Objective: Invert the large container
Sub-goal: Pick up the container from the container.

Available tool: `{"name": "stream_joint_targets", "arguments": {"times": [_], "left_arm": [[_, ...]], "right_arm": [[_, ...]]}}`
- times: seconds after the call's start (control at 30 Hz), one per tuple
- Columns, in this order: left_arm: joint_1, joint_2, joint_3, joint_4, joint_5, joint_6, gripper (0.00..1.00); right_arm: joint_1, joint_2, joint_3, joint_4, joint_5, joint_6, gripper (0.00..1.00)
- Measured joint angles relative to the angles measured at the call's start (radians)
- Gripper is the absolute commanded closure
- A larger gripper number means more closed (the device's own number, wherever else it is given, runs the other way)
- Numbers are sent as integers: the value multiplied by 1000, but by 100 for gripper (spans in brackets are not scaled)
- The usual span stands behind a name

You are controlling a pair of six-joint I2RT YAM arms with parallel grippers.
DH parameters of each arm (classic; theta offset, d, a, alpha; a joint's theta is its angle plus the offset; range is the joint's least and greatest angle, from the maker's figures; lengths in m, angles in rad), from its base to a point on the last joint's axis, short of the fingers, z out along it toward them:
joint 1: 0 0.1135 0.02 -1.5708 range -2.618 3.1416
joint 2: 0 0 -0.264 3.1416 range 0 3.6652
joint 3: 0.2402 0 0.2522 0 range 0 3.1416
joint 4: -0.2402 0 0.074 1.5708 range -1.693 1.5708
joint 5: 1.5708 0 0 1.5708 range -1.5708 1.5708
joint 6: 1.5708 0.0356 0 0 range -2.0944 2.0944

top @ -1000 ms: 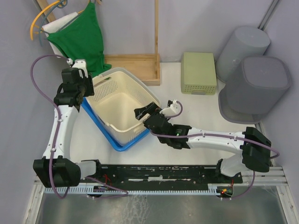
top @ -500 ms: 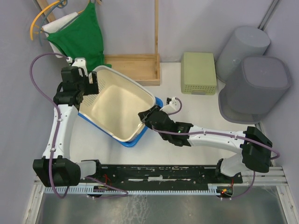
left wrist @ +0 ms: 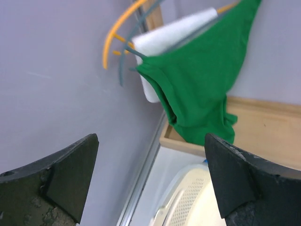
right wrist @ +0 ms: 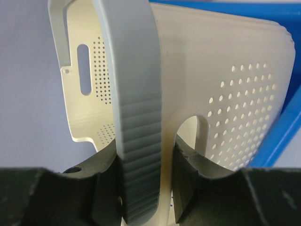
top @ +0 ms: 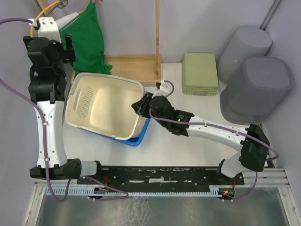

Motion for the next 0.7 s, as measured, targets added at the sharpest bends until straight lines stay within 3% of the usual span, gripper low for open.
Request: {"name": "stream_joint_targets", "arguments": {"times": [0.27,0.7], "left_arm": [[2,8,83,1,-59,6,1],[2,32,69,-7,-165,66,1]], "right_arm": [[-85,8,134,56,-192,-426,100],[-278,8,303,55,-346,-770,100]]}}
